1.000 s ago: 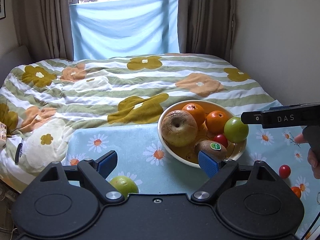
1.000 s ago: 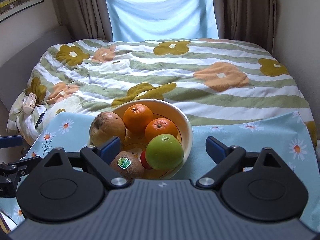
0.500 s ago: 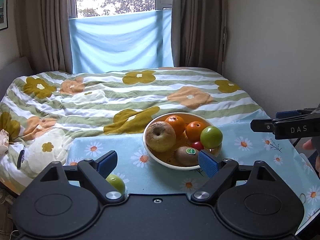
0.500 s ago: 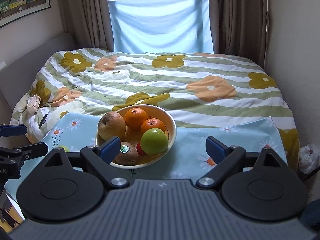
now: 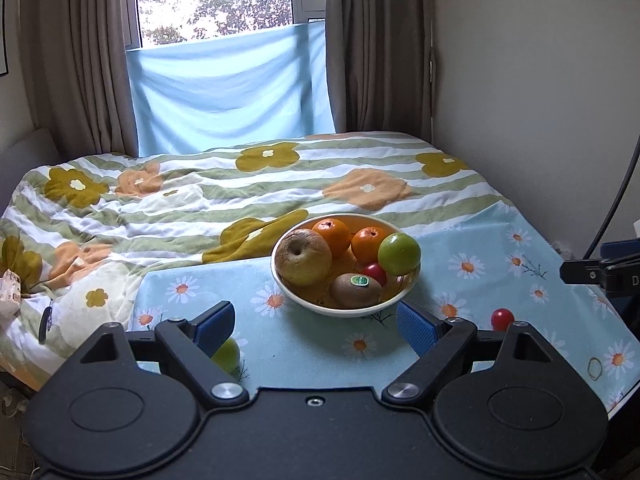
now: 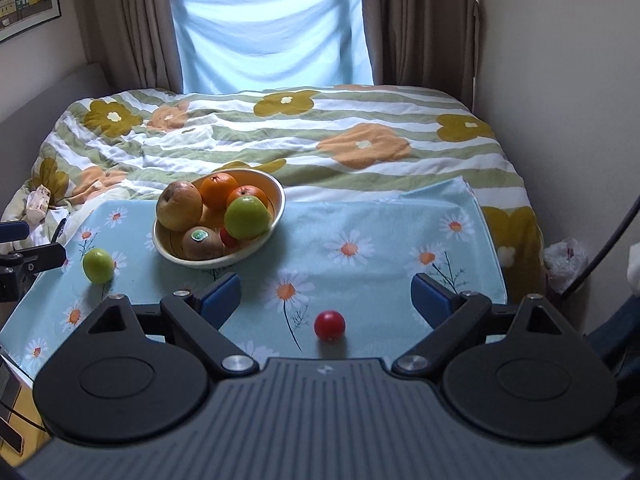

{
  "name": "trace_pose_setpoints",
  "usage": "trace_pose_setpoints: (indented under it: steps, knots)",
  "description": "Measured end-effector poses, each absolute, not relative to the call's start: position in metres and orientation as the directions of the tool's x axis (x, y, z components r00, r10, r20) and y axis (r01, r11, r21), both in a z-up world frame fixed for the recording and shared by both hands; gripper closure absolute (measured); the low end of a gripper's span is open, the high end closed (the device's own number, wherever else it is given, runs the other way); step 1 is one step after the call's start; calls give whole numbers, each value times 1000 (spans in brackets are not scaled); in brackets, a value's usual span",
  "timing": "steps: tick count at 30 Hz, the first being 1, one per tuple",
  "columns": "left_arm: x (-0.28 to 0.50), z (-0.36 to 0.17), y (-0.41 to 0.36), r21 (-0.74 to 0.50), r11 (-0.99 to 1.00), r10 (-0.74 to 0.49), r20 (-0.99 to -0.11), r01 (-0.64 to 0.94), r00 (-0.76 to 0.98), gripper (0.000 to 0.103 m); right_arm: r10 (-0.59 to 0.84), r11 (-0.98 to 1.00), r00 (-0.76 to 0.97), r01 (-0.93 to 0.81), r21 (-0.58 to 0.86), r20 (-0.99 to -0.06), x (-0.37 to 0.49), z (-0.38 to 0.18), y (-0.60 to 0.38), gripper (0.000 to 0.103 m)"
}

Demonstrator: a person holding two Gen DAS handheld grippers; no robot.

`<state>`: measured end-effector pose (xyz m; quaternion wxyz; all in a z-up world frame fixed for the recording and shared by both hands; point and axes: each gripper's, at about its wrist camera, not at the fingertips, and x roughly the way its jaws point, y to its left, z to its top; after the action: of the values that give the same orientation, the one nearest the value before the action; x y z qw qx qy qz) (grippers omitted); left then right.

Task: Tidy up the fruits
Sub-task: 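Grasp another green apple with the left tool while the right tool grasps a tangerine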

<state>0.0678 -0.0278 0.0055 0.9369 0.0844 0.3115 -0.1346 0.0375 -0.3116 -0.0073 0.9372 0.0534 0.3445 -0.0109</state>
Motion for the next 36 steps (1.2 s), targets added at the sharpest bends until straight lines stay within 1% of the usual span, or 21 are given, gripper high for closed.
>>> trace_pose_setpoints:
  steps: [6,13,17,21,26,30,32,36]
  knots:
    - [84,-17,-9,107,962,-119,-661,250,741,12,-26,986,719,132,100,-695,25,-31,-311,0]
    - [117,-50,20,139,974,-25,-720,179,693,12,-29,973,667,189,131,-745,21,-62,-295,0]
    - [136,-68,31,159,972,-1,-738,175,675,12,-29,971,636,201,129,-771,26,-76,-287,0]
    - [152,-84,35,161,968,-6,-751,193,660,12,-31,971,607,206,119,-794,32,-89,-278,0]
    - [168,-97,35,162,964,-14,-763,212,647,13,-32,972,581,208,111,-813,40,-100,-270,4]
    - [179,-104,36,153,963,-25,-771,223,636,17,-33,971,567,213,108,-823,46,-105,-266,7]
    - [182,-107,35,149,962,-30,-776,229,630,18,-34,971,561,216,107,-827,49,-107,-265,11]
    - [190,-114,35,139,961,-37,-794,240,607,30,-35,970,548,220,104,-836,53,-110,-263,16]
